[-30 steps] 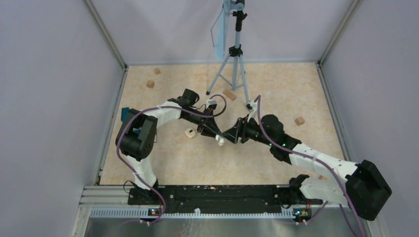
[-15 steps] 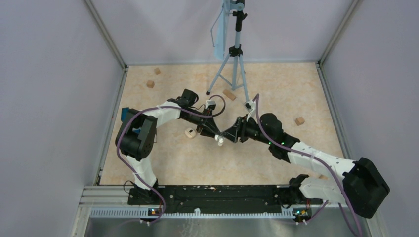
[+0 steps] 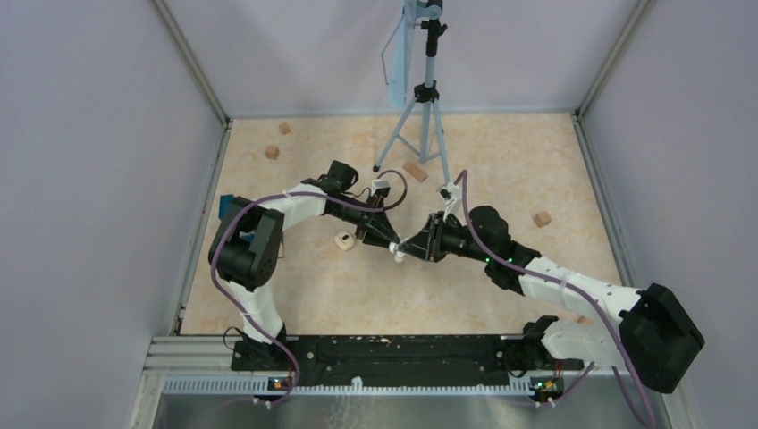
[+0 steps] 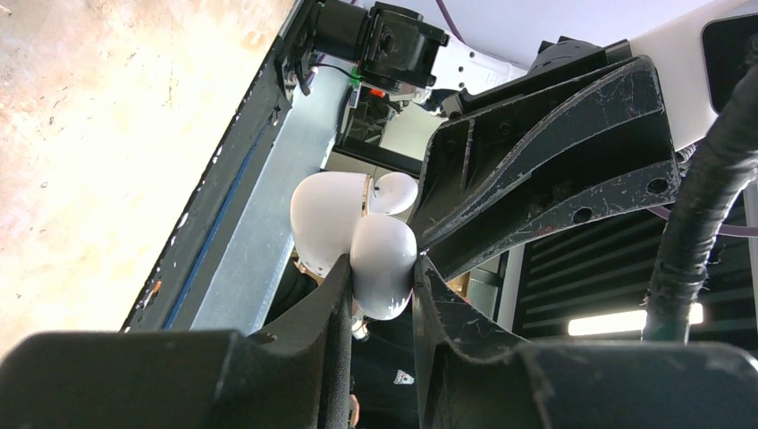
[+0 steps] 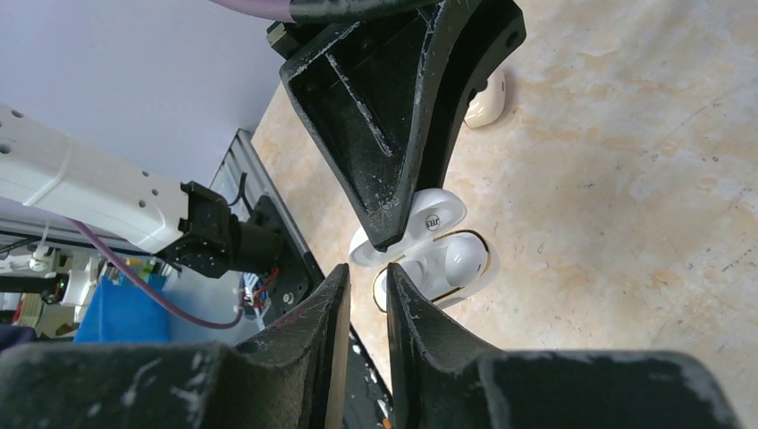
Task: Insert the wireless bluetooth earbuds into the charging case
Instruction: Adjust the right earbud in the right side groove of the charging case.
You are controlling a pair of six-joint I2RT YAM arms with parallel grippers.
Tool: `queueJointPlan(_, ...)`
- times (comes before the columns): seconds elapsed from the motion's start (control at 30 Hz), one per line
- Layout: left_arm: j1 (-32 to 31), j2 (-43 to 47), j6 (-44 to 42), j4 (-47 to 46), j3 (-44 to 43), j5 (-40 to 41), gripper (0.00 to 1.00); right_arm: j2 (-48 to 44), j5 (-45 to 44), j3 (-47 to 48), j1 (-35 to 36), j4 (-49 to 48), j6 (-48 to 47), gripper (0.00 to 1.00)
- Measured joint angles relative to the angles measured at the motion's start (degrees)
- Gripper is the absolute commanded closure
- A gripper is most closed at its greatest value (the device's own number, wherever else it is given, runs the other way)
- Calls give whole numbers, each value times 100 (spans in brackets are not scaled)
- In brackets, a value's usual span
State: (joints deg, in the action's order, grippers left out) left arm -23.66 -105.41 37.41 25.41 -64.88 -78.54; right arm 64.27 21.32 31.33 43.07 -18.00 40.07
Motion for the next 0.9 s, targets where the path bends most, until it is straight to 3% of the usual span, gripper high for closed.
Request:
queueJointPlan(0.33,2,0,0,-24,0,-2,100,-201,-107,0,0,101,59,70)
queueJointPlan(0.6,15,0,0,-35,2,-2,100,-844,-1099,-9,2,437,229,71)
queueJointPlan(0.9,33,0,0,-42,2,-2,100,-356,-1287,-9,-20,833,527,71)
